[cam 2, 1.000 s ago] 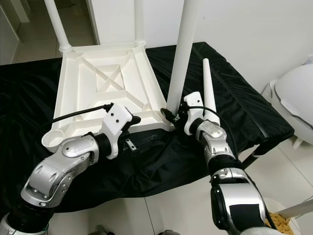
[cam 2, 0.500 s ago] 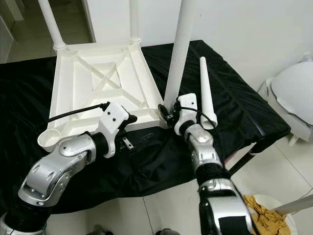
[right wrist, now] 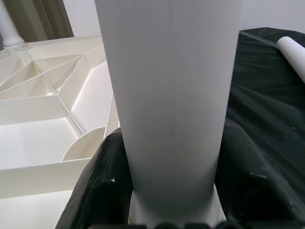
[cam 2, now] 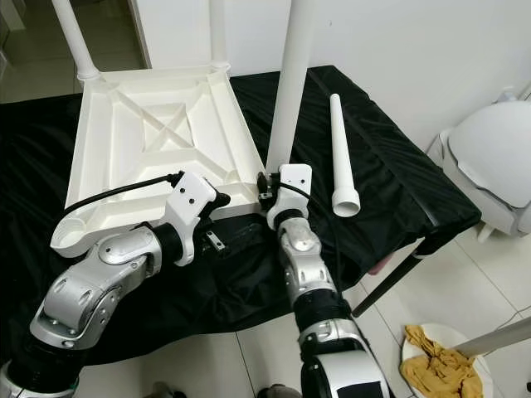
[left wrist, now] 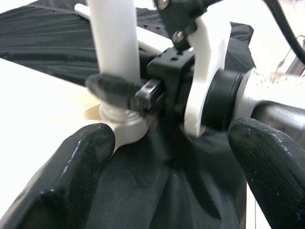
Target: Building children table
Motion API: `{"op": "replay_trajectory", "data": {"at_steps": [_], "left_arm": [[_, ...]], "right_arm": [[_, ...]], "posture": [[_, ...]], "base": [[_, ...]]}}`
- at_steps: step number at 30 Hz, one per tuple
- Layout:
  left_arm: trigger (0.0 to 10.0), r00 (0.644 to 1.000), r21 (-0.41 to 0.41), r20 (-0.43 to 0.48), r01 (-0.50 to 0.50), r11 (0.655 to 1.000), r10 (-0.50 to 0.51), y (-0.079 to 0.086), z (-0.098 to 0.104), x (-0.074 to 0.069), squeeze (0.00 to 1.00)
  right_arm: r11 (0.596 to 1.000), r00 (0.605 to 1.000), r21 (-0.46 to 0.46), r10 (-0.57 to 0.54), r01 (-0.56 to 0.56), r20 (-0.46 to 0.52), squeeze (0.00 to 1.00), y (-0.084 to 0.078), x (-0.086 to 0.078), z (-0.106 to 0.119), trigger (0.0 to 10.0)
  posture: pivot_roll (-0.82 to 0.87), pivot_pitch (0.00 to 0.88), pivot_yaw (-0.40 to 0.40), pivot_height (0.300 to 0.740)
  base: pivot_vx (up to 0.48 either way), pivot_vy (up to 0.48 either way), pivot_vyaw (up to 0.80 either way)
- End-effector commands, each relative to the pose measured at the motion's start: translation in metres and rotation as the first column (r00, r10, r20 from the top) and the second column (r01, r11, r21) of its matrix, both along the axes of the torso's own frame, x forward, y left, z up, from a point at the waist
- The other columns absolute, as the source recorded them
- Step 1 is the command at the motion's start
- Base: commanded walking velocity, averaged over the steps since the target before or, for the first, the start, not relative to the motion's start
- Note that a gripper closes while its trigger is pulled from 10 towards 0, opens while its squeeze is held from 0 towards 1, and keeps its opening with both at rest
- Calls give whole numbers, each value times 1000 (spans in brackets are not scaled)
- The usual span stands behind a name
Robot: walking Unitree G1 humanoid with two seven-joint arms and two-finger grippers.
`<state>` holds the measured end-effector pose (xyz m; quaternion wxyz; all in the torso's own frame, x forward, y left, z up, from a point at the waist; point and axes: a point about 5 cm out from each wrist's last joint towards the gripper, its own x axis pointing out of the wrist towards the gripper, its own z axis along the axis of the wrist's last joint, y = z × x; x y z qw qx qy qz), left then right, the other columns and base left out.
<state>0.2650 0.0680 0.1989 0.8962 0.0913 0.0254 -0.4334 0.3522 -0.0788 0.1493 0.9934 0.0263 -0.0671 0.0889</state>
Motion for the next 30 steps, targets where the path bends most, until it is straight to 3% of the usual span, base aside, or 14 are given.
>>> {"op": "replay_trajectory", "data": {"at_steps": [1, 4, 5, 6, 7, 8, 16, 18, 19, 25, 30], "left_arm": [[10000, 1000, 8, 0, -20, 1000, 20, 1, -1, 2, 0], [10000, 1000, 9, 2, -19, 1000, 19, 1, -1, 2, 0], [10000, 1000, 9, 3, -21, 1000, 21, 1, -1, 2, 0], [10000, 1000, 9, 3, -19, 1000, 19, 1, -1, 2, 0], [10000, 1000, 9, 3, -19, 1000, 19, 1, -1, 2, 0], [10000, 1000, 11, 5, -18, 1000, 18, 1, -2, 2, 0], [10000, 1000, 9, 8, -21, 1000, 21, 1, -2, 3, 0], [10000, 1000, 8, 6, -23, 1000, 23, 1, -2, 2, 0], [10000, 1000, 8, 6, -24, 1000, 24, 2, -3, 2, 0], [10000, 1000, 11, 5, -24, 1000, 24, 2, -3, 2, 0], [10000, 1000, 18, 15, -26, 1000, 26, 5, -1, 4, 0]], "right_arm": [[999, 998, 30, 16, -14, -56, 0, 8, -4, -10, 0], [1000, 998, 17, 3, -2, -64, 0, 6, -5, -10, 0], [1000, 997, 13, -5, 6, -72, 0, 4, -4, -10, 10000], [1000, 998, 18, -16, 17, -66, 463, 1, -4, -9, 10000], [1000, 998, 18, -16, 17, -66, 463, 1, -4, -9, 10000], [999, 997, 28, -19, 21, -68, 1000, 0, -4, -9, 10000], [999, 999, 13, -30, 30, -45, 1000, -16, 0, -2, 10000], [1000, 999, 7, 12, -11, -44, 1000, -23, 2, 1, 10000], [998, 998, 6, 58, -58, -38, 0, -28, 2, 3, 10000], [993, 992, -7, 121, -121, -26, 0, -39, 4, 7, 10000], [947, 956, -131, 288, -292, -46, 0, -59, 11, 10, 10000]], "posture": [[-41, 47, -26, 740], [-41, 47, -27, 740], [-39, 44, -26, 740], [-37, 42, -27, 740], [-37, 42, -27, 740], [-35, 40, -29, 740], [-32, 35, -39, 740], [-32, 35, -39, 740], [-31, 33, -41, 740], [-30, 31, -39, 740], [-30, 33, -23, 740]], "base": [[0, 0, 0], [0, 0, 0], [0, 0, 0], [0, 0, 0], [0, 0, 0], [0, 0, 0], [0, 0, 0], [0, 0, 0], [0, 0, 0], [0, 0, 0], [0, 0, 0]]}}
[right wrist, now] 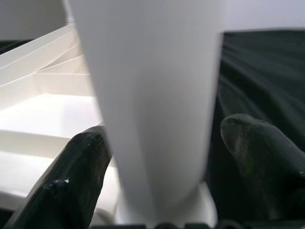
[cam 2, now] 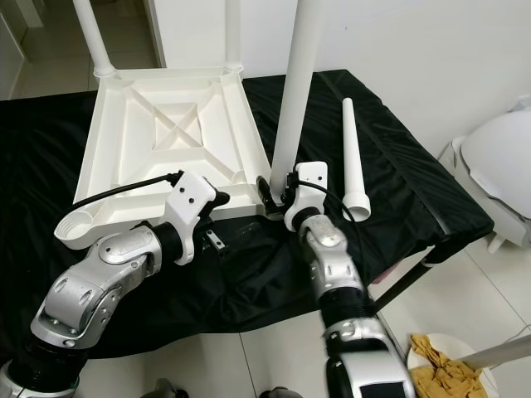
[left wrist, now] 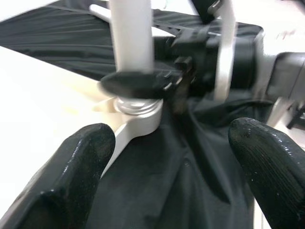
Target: Building children table
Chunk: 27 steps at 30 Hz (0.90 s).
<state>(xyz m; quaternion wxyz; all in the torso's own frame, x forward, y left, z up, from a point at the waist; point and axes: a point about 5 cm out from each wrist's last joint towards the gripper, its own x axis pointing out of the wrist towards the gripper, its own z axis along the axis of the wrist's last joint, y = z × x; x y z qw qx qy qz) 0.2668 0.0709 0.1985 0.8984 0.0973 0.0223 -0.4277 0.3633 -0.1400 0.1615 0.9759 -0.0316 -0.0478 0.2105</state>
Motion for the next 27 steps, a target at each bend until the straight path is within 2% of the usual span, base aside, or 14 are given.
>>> {"op": "replay_trajectory", "data": {"at_steps": [1, 4, 13, 25, 26, 27], "left_arm": [[10000, 1000, 10, 3, -15, 1000, 15, 2, -1, 2, 0], [10000, 1000, 10, 7, -18, 1000, 18, 3, 0, 4, 0], [10000, 1000, 9, 14, -22, 1000, 22, 5, 3, 6, 0], [10000, 999, 6, 18, -29, 1000, 29, 7, 5, 7, 0], [10000, 999, 7, 19, -29, 1000, 29, 7, 5, 7, 0], [10000, 999, 7, 19, -29, 1000, 29, 7, 5, 7, 0]], "right_arm": [[998, 998, -3, 56, -56, -11, 0, 2, 0, -2, 10000], [990, 991, -52, 131, -133, -29, 0, -1, 2, -4, 10000], [966, 971, -117, 223, -232, -84, 0, -8, 10, -4, 10000], [964, 966, -119, 223, -239, -130, 0, -10, 15, -9, 10000], [965, 964, -107, 224, -240, -141, 0, -10, 15, -12, 0], [965, 964, -107, 224, -240, -141, 0, -10, 15, -12, 0]], "posture": [[-30, 33, -23, 740], [-28, 35, -13, 740], [-21, 37, -7, 740], [-14, 36, -3, 740], [-11, 37, -3, 740], [-11, 37, -3, 740]], "base": [[0, 0, 0], [0, 0, 0], [0, 0, 0], [0, 0, 0], [0, 0, 0], [0, 0, 0]]}}
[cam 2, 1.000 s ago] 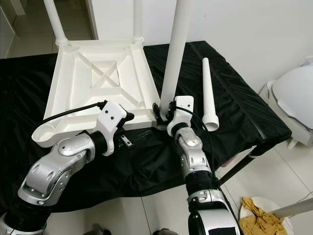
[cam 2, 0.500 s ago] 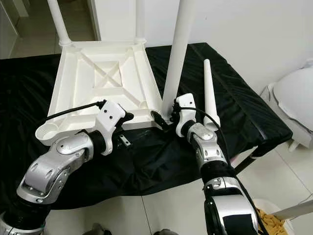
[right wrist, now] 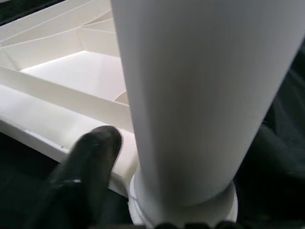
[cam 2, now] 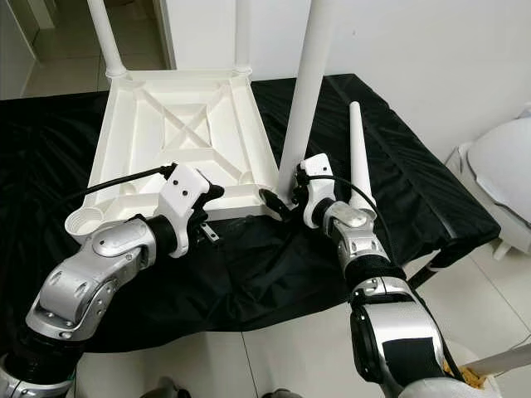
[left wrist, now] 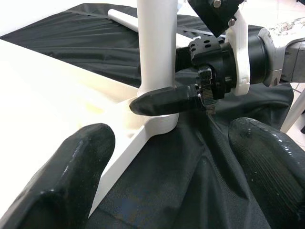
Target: Building children table
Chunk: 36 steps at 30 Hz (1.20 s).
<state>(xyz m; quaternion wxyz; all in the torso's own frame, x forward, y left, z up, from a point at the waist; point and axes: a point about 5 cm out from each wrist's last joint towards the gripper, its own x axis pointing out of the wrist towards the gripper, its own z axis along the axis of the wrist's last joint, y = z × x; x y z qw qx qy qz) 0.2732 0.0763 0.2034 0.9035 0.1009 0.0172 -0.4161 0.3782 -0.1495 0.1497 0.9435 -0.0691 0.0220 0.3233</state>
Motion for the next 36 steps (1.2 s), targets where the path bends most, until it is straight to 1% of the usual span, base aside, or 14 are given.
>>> {"op": "replay_trajectory", "data": {"at_steps": [1, 6, 10, 15, 16, 25, 27, 28, 30, 31, 33, 34, 35, 36], "left_arm": [[10000, 1000, 7, 5, -5, 1000, 5, 2, 0, 1, 0], [10000, 1000, 8, 5, -9, 1000, 9, 3, 1, 1, 0], [10000, 1000, 7, 4, -6, 1000, 6, 2, 1, 0, 0], [10000, 1000, 6, 4, -5, 1000, 5, 2, 0, 0, 0], [10000, 1000, 4, 3, -5, 1000, 5, 1, 0, 0, 0], [10000, 1000, 2, -2, 1, 1000, -1, -1, -2, -1, 0], [10000, 1000, 2, -3, 5, 1000, -5, -2, -3, -1, 0], [10000, 1000, 2, -3, 5, 1000, -5, -2, -3, -1, 0], [10000, 1000, 2, -3, 7, 1000, -7, -2, -3, -2, 0], [10000, 1000, 2, -3, 7, 1000, -7, -2, -3, -2, 0], [10000, 1000, 2, -4, 9, 1000, -9, -2, -4, -2, 0], [10000, 1000, 2, -4, 9, 1000, -9, -2, -4, -2, 0], [10000, 1000, 2, -4, 12, 1000, -12, -3, -4, -2, 0], [10000, 1000, 2, -4, 12, 1000, -12, -3, -4, -2, 0]], "right_arm": [[1000, 1000, -7, 13, -14, -10, 0, 0, 0, -3, 0], [1000, 1000, 1, 26, -26, -14, 0, -3, -2, -6, 0], [1000, 1000, 10, 25, -25, 5, 0, -6, -3, -6, 0], [999, 999, 22, -30, 30, 10, 0, -11, -4, -9, 0], [998, 998, 42, -56, 55, 19, 0, -11, -6, -12, 0], [984, 987, 103, -150, 143, 57, 0, -6, -9, -15, 0], [960, 967, 148, -249, 240, 48, 0, -6, -8, -16, 0], [960, 967, 148, -249, 240, 48, 0, -6, -8, -16, 0], [934, 945, 177, -324, 312, 43, 0, -6, -8, -16, 0], [934, 945, 177, -324, 312, 43, 0, -6, -8, -16, 0], [902, 916, 212, -397, 377, 63, 0, -3, -9, -14, 0], [902, 916, 212, -397, 377, 63, 0, -3, -9, -14, 0], [872, 887, 231, -457, 432, 69, 0, 1, -10, -12, 0], [872, 887, 231, -457, 432, 69, 0, 1, -10, -12, 0]], "posture": [[-10, 37, -2, 740], [-11, 39, -5, 740], [-11, 39, -5, 740], [-20, 40, -16, 740], [-23, 39, -18, 740], [-30, 37, -23, 740], [-32, 33, -29, 740], [-32, 33, -29, 740], [-31, 31, -30, 740], [-31, 31, -30, 740], [-35, 23, -31, 740], [-35, 23, -31, 740], [-35, 22, -34, 740], [-35, 22, -34, 740]], "base": [[0, 0, 0], [0, 0, 0], [0, 0, 0], [0, 0, 0], [0, 0, 0], [0, 0, 0], [0, 0, 0], [0, 0, 0], [0, 0, 0], [0, 0, 0], [0, 0, 0], [0, 0, 0], [0, 0, 0], [0, 0, 0]]}}
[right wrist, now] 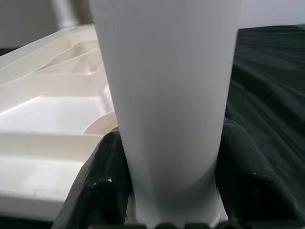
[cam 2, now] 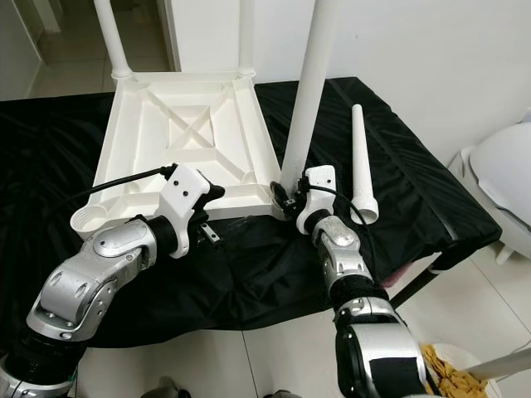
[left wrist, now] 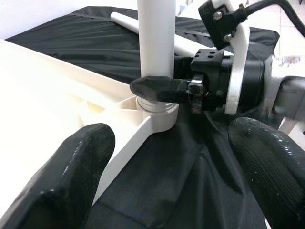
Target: Building children table
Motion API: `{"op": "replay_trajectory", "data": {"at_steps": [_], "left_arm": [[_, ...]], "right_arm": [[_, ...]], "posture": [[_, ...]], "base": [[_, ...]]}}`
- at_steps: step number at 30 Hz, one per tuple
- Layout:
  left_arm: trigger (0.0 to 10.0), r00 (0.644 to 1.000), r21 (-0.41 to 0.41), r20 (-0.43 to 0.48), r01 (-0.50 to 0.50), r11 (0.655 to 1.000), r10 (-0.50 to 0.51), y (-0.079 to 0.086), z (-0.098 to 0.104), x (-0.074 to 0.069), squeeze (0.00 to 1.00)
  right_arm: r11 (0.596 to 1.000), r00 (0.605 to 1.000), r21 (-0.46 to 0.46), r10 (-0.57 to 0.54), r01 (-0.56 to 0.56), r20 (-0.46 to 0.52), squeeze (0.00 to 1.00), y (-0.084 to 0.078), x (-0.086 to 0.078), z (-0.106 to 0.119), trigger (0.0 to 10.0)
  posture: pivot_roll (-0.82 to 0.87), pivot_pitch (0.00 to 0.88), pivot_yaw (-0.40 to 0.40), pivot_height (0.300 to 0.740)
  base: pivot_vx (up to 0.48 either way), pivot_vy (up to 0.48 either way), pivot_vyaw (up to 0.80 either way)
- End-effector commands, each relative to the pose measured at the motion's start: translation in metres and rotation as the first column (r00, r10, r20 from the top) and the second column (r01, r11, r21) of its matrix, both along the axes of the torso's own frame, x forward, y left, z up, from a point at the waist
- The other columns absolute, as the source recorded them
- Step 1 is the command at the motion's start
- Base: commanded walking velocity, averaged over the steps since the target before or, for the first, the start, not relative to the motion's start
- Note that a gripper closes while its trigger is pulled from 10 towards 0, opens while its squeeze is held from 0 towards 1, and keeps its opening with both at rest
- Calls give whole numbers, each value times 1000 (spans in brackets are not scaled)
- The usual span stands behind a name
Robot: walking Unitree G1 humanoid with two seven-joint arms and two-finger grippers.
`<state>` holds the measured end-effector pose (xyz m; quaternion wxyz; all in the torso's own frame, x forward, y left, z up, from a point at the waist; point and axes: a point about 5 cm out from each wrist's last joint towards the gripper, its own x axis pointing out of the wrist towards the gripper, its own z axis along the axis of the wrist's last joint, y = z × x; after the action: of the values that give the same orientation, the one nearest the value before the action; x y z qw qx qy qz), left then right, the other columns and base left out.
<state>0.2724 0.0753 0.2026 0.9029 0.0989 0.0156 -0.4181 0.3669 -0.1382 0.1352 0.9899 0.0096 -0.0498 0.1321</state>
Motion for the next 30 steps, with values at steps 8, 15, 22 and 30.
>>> {"op": "replay_trajectory", "data": {"at_steps": [8, 15, 22, 30], "left_arm": [[10000, 1000, 8, -3, 15, 1000, -15, -3, -4, -1, 0], [10000, 1000, 11, -4, 19, 1000, -19, -4, -4, -1, 0], [10000, 1000, 11, -5, 19, 1000, -19, -3, -5, -1, 0], [10000, 1000, 11, -6, 19, 1000, -19, -4, -5, -2, 0]], "right_arm": [[964, 964, 43, -264, 262, 24, 0, 10, -6, 4, 0], [928, 929, 24, -371, 371, -4, 0, 18, -11, -2, 0], [923, 924, 28, -382, 383, -16, 0, 20, -12, -2, 0], [923, 923, 31, -384, 384, -8, 1000, 20, -14, 1, 10000]], "posture": [[-35, 10, -34, 740], [-31, 7, -35, 740], [-30, 9, -37, 740], [-31, 7, -36, 740]], "base": [[0, 0, 0], [0, 0, 0], [0, 0, 0], [0, 0, 0]]}}
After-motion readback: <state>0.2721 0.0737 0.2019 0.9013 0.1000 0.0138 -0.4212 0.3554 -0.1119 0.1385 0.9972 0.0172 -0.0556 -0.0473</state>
